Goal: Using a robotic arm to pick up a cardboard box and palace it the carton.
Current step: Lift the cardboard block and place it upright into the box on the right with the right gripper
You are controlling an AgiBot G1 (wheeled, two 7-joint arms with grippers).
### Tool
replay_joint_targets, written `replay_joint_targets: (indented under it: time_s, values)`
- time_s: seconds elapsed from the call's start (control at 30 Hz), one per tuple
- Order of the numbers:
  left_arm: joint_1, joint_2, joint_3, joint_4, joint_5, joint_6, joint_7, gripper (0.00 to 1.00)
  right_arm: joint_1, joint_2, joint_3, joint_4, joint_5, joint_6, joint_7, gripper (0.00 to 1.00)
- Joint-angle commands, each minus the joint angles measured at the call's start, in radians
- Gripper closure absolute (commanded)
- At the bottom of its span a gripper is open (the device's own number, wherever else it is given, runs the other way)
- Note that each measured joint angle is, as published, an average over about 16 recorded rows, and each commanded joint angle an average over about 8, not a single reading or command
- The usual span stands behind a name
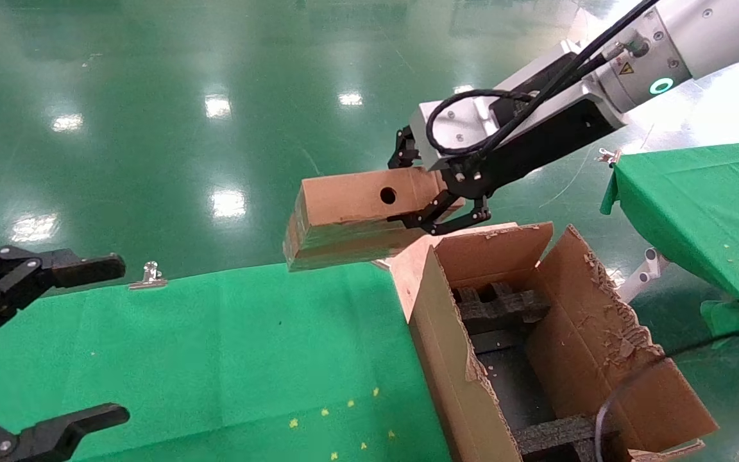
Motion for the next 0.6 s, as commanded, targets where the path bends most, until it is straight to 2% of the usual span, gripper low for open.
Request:
replay_joint_targets:
  time_s: [0.03,0.33,0.6]
  values:
    - [0.000,0.000,0.000,0.000,0.000,0.000,0.000,0.00,0.015,-0.003,-0.035,-0.020,0.025,0.000,-0.013,1.00]
    - [0.000,0.000,0.000,0.000,0.000,0.000,0.000,0.00,0.095,0.036,-0.173,-0.116,0.088,0.000,-0.069,1.00]
    - [0.000,0.000,0.000,0.000,0.000,0.000,0.000,0.00,0.186,0.146,-0.290,-0.177,0.122,-0.002,-0.070,1.00]
